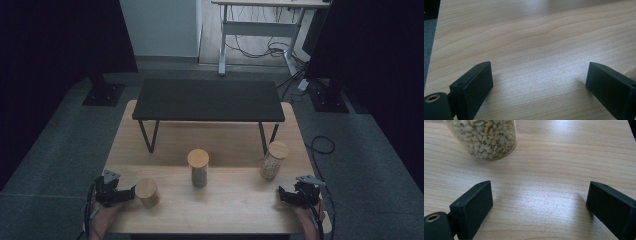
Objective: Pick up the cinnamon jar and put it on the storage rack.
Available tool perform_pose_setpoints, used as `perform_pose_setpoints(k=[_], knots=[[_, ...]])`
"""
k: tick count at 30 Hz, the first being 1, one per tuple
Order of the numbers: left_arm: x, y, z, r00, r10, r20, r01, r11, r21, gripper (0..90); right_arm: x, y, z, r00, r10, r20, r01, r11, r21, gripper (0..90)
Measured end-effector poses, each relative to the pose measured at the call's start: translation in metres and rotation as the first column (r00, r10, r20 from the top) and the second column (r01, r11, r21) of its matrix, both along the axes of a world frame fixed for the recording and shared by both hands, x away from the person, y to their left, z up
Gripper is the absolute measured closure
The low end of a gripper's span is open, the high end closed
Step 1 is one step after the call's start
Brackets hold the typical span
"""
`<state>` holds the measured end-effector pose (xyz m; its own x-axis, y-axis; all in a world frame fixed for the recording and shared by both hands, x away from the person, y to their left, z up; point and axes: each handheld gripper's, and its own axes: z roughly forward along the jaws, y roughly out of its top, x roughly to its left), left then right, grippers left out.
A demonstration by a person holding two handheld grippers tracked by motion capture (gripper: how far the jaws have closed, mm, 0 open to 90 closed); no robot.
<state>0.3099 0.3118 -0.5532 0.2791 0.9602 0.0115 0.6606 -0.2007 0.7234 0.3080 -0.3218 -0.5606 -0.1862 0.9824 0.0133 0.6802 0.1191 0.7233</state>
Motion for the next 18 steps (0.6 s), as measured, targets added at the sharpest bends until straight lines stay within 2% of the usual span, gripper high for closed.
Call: perform_pose_setpoints(k=[18], knots=[[-0.0010,0.0009,-0.0001,0.9999,0.010,-0.005,-0.010,0.9999,-0.002,4.5,-0.0006,0.0003,0.0000,1.0000,-0.009,-0.001,0.009,1.000,0.001,5.7]])
